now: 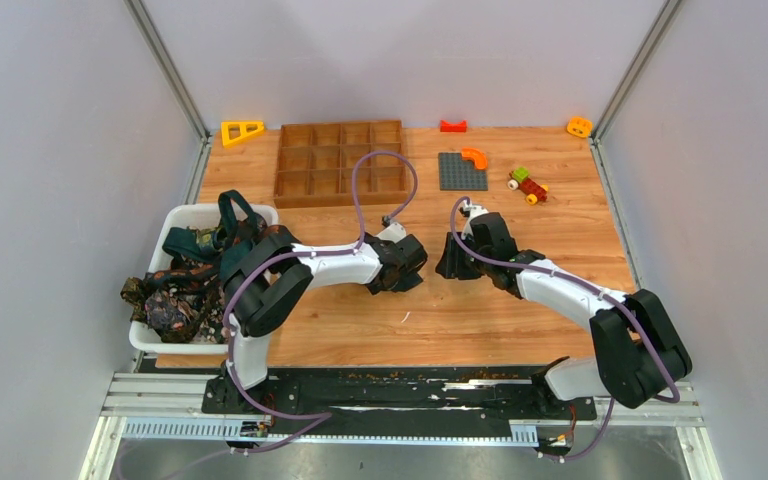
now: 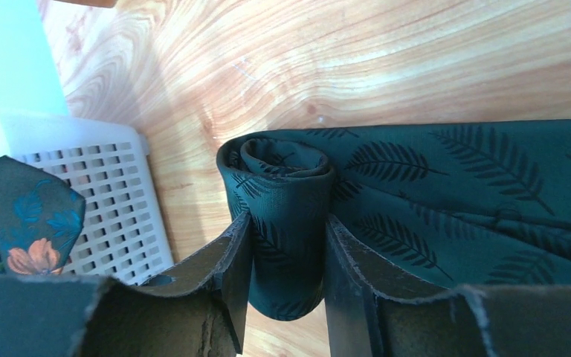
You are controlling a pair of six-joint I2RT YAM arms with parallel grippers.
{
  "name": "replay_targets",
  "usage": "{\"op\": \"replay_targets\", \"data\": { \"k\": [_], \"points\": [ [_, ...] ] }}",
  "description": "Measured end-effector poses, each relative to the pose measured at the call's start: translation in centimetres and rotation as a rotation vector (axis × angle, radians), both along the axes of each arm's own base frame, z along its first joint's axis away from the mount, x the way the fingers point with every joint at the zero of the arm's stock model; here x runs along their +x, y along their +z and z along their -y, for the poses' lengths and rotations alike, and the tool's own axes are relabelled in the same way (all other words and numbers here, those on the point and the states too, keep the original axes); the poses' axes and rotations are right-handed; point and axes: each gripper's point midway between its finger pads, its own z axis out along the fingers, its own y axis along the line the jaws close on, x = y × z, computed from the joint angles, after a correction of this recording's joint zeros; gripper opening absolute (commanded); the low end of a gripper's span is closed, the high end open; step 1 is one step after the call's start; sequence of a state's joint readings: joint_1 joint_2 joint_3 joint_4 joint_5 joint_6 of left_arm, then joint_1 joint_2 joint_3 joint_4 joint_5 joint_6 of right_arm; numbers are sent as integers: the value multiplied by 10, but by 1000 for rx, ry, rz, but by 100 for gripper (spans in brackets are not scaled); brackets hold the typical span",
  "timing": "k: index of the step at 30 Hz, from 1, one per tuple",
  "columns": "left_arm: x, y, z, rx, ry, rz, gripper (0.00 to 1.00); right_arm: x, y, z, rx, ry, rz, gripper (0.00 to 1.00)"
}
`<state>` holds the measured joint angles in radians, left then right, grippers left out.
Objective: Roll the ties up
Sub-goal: Roll the tie at the center of the board.
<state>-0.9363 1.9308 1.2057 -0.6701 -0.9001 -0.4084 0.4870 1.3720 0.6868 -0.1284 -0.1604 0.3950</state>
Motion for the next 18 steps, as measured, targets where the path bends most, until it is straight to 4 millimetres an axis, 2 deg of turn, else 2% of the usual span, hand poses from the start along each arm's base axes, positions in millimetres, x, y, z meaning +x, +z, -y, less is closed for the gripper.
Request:
{"op": "replay_targets", "data": {
  "k": [12, 18],
  "points": [
    [-1, -7, 27, -134, -22, -59, 58, 0, 0, 0, 5, 0, -2, 40],
    [-3, -3, 33, -171, -32, -72, 62, 0, 0, 0, 5, 0, -2, 40]
  ]
}}
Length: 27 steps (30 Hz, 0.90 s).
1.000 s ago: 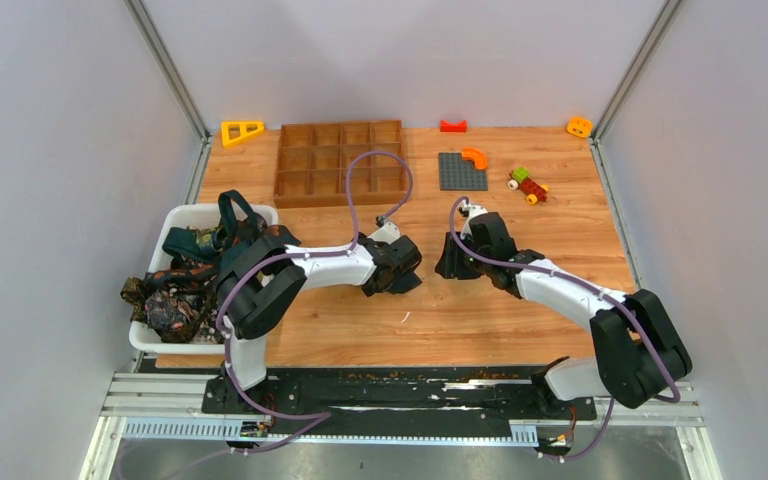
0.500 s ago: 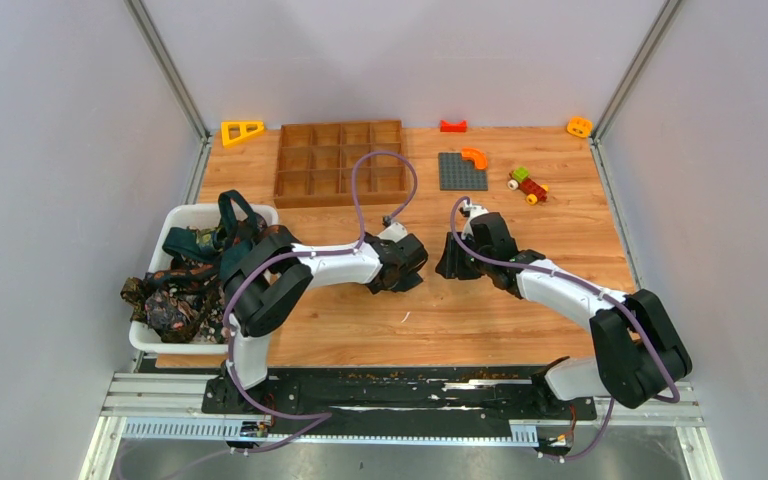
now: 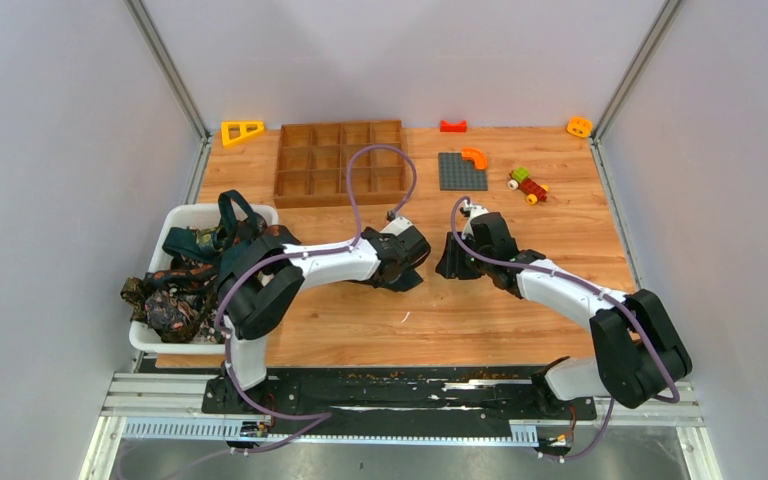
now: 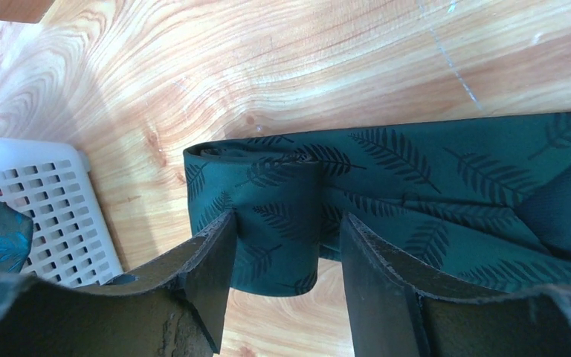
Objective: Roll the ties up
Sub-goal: Roll the tie at the center of the board.
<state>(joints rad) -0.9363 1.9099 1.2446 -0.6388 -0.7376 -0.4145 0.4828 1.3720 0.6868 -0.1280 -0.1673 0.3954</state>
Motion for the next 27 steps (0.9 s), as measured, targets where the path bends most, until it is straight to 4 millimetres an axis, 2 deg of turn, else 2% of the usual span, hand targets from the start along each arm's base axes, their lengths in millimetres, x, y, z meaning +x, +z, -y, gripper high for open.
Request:
{"op": "replay_targets", "data": {
  "k": [6, 10, 13, 16, 20, 23, 27],
  "points": [
    [-3, 33, 4, -105, -10, 38, 67, 0, 0, 0, 1, -2, -1, 40],
    [-8, 60, -12, -197, 4, 66, 67, 0, -1, 0, 0, -2, -4, 40],
    [-7, 68, -32, -261, 35, 73, 68, -1, -5, 0, -5, -2, -14, 40],
    [-7, 65, -55, -326, 73, 55, 71, -1, -5, 0, -6, -2, -17, 40],
    [-9, 51, -75, -402, 93, 11, 74, -1, -6, 0, -7, -1, -20, 40],
    [-14, 43, -77, -439, 77, -24, 75, -1, -7, -1, -6, 2, -24, 40],
    [-11, 40, -73, -507, 59, -38, 76, -1, -9, -2, -5, 6, -32, 40]
  ]
}}
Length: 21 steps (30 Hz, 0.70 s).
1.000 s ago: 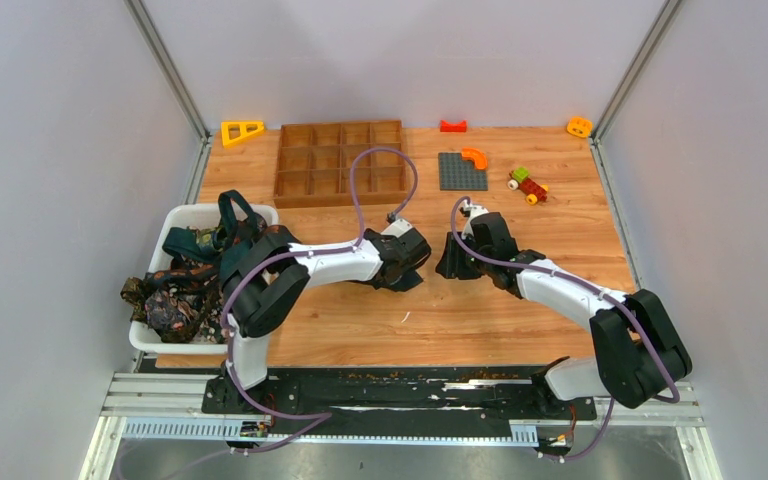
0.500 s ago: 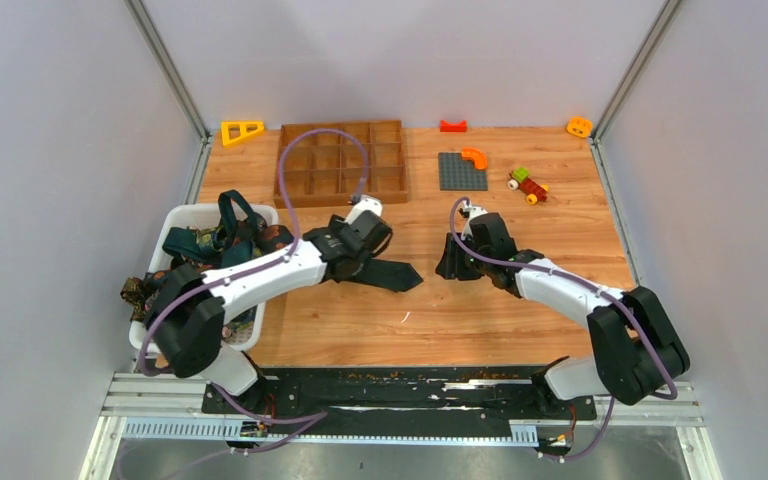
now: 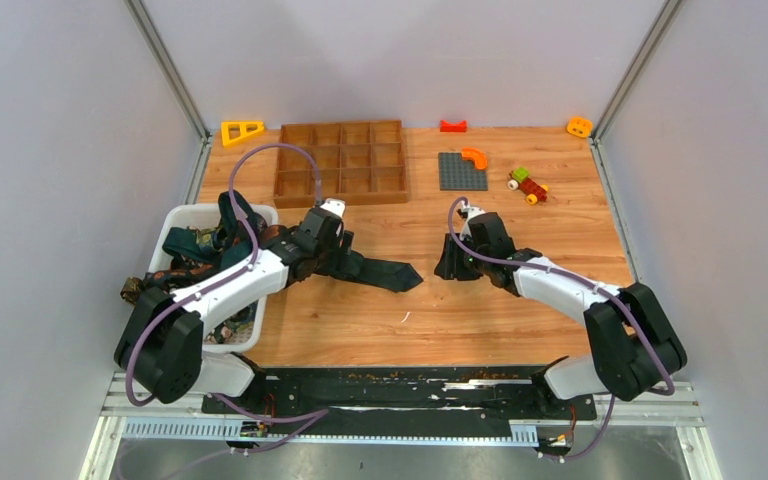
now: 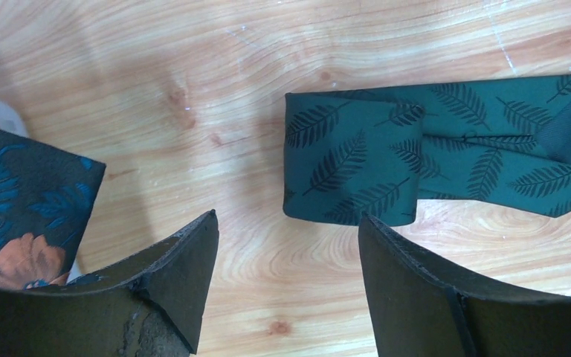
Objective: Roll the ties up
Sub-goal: Roll the tie at the center of the board.
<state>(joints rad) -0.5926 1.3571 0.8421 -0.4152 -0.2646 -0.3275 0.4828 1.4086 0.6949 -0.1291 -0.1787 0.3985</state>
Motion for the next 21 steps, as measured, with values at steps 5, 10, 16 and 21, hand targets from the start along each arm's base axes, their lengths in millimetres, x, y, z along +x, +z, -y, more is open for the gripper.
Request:
{"op": "replay_targets", "data": {
  "k": [5, 10, 16, 21],
  "points": [
    [2, -8, -1, -40, -6, -2, 76, -1, -1, -2, 4, 8, -8, 40],
    [7, -11, 0, -66, -17, 4, 75, -1, -3, -3, 5, 12, -15, 40],
    [10, -18, 8, -115, -43, -9, 75, 0, -3, -4, 8, 16, -18, 40],
    [12, -16, 12, -144, -60, -7, 74, 0, -3, -4, 9, 17, -19, 40]
  ]
}}
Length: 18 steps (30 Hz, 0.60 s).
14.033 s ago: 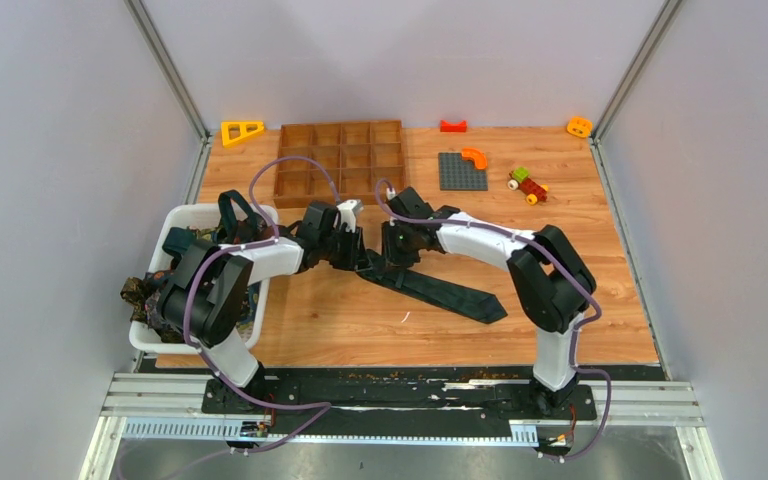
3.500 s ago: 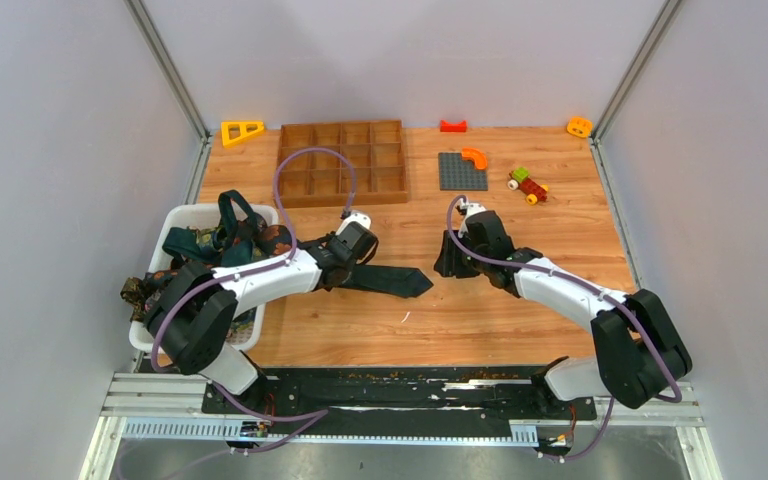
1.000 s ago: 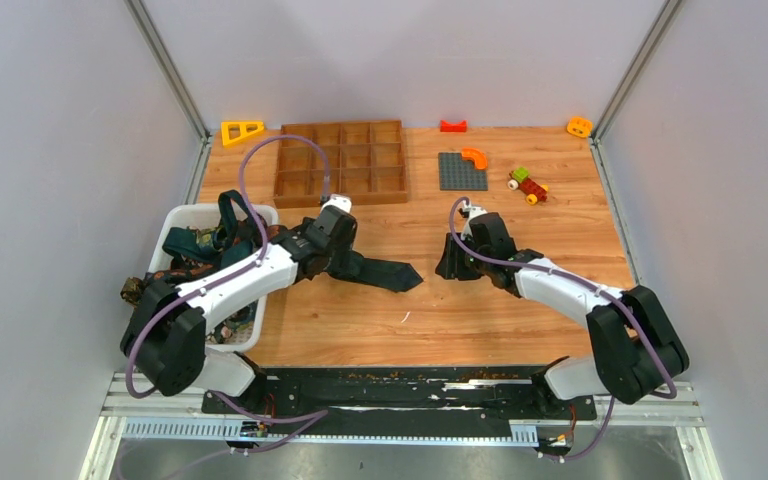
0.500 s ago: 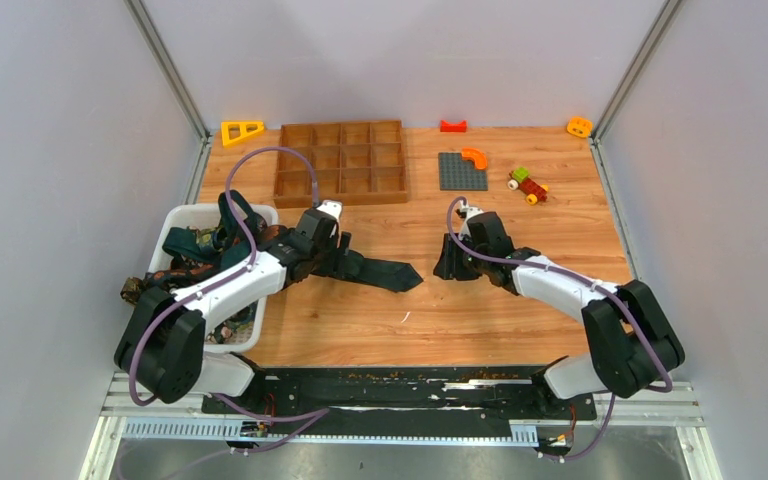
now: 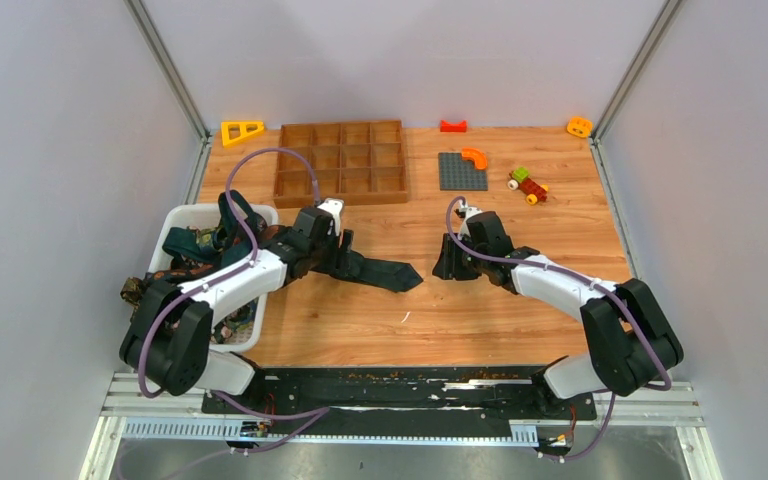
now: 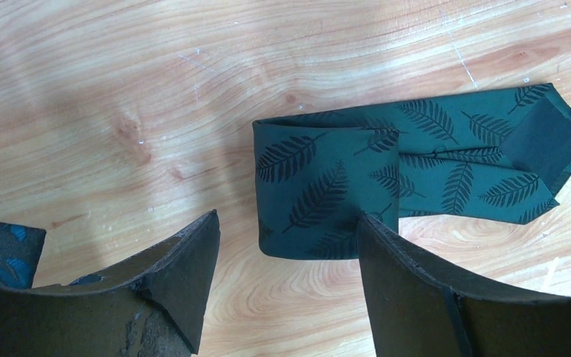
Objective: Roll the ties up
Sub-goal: Roll the tie at the center of the board.
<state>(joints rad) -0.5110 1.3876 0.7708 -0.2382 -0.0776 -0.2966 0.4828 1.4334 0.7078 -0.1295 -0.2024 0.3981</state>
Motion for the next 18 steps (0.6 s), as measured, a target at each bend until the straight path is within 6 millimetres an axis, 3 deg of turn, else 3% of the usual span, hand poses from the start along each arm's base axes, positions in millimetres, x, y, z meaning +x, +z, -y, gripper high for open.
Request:
{"op": "replay_targets", "data": {
  "k": [18],
  "points": [
    [3, -26, 13, -43, -39, -66, 67, 0, -1, 0, -1, 1, -4, 40]
  ]
}}
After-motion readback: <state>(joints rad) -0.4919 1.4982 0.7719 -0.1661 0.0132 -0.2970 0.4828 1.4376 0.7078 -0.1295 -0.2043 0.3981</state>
